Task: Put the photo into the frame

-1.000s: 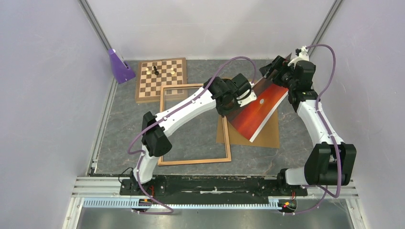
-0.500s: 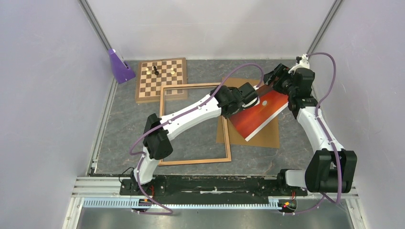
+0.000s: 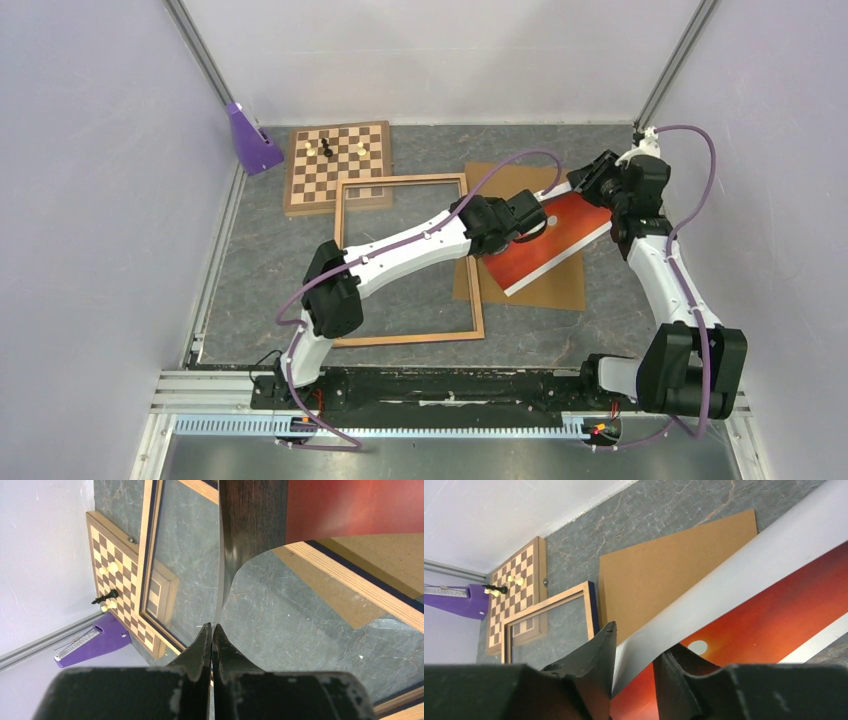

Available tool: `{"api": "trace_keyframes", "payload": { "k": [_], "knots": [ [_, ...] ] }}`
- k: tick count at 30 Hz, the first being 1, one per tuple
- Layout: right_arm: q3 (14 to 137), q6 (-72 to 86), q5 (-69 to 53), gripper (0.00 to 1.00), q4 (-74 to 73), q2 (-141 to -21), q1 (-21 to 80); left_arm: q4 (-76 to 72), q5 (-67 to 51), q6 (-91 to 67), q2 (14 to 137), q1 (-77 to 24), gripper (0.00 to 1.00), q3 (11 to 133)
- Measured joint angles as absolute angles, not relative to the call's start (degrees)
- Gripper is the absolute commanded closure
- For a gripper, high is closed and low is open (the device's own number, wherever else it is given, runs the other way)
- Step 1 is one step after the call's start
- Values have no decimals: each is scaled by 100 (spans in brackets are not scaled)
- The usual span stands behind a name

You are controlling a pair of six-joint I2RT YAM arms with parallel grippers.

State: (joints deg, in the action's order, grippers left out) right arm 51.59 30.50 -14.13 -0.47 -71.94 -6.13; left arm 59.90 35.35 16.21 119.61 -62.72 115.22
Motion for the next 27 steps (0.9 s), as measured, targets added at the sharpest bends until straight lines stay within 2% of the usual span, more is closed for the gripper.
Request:
{"api": "trace_keyframes", "payload": {
  "k": [10,13,15,16,18,19,21,27],
  "knots": [
    [5072,3170,-1538,89,80,-7105,-742,5806,3909,1732,11961,-6532,96,11472],
    [5072,3181,-1570,96,82,-7098,-786,5771,3946,1756,11961,-6589,78,11472],
    [5072,3188,-1577,100,84,-7096,-816,5756,3959,1780,11961,-6611,60,11472],
    [5072,3186,-1577,100,84,-7096,-834,5745,3964,1811,11961,-6615,53,11472],
    [5072,3175,-1575,100,84,-7096,-871,5723,3962,1839,11961,-6615,31,11472],
    [5072,3168,-1577,100,84,-7096,-886,5719,3959,1863,11961,-6615,25,11472],
    [5072,3146,-1575,100,80,-7096,-919,5704,3913,1855,11961,-6615,20,11472],
    [5341,2978,-1592,100,-93,-7096,-956,5706,3551,1848,11727,-6619,17,11340]
  ]
}}
